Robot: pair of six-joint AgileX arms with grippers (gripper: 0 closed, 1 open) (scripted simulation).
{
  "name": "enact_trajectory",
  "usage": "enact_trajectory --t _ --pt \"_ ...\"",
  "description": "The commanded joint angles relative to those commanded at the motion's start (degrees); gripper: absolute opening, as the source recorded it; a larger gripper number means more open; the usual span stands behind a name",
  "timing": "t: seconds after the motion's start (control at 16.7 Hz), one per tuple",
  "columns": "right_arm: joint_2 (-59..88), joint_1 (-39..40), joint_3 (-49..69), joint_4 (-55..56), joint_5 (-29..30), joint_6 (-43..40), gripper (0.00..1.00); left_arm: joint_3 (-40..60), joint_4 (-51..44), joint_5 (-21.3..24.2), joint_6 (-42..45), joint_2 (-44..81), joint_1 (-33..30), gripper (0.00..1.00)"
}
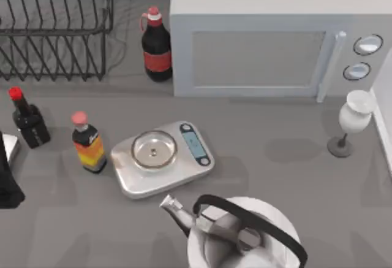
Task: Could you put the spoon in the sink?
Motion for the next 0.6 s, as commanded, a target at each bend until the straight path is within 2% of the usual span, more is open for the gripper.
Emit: enact_trajectory --t 0.3,0.6 --pt "3.82 -0.69 3.38 -3.53 -0.07 1.23 1.0 0.0 0.0 0.0 0.0 0.0 0.0 1.0" --pt "22.26 -3.22 16.0 -17.76 -0.46 6.12 1.0 0.0 0.0 0.0 0.0 0.0 0.0 1.0"
